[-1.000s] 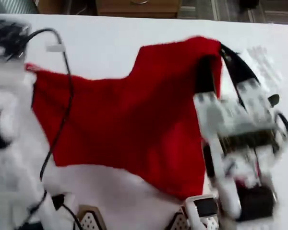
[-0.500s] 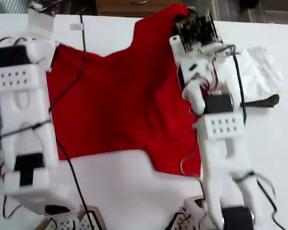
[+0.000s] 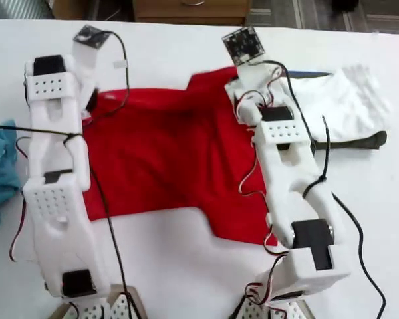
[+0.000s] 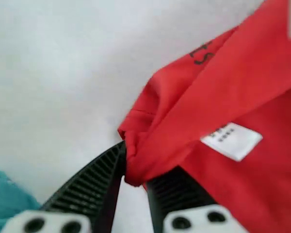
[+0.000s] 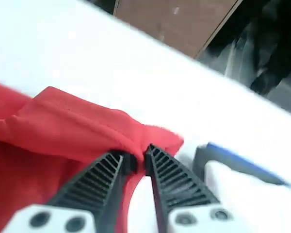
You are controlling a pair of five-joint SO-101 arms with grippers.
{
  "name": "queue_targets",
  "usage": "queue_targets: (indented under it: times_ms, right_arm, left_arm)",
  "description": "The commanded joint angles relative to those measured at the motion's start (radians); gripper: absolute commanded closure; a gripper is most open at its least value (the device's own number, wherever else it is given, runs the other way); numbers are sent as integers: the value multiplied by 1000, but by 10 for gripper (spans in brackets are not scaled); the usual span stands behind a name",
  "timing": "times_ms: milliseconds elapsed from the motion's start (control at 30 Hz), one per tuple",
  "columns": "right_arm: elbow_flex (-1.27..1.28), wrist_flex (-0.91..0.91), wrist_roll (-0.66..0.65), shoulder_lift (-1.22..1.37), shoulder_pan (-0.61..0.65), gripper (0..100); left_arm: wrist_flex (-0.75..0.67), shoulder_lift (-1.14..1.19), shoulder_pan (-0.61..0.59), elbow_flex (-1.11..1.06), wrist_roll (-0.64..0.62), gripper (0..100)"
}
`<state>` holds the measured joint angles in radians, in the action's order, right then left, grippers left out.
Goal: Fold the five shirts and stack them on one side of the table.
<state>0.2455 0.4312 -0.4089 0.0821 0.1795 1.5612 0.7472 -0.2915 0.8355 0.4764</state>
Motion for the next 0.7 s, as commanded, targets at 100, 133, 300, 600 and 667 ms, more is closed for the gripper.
queue_targets:
  times_ms: [100,133,300,600,667]
  right_arm:
    - [-89,87,3,-44,-50,979]
    - [-92,107,2,-56,-56,979]
    - [-91,280,-2,-122,-70,979]
    - [-89,473,-14,-211,-61,979]
    - [-72,509,-48,-229,-54,978]
  left_arm:
    - [170,17,-6,185,21,972]
    - [201,17,-5,206,41,972]
    - [229,14,-12,205,77,972]
    - [219,-250,2,-176,132,972]
    - [193,-354,2,-317,149,972]
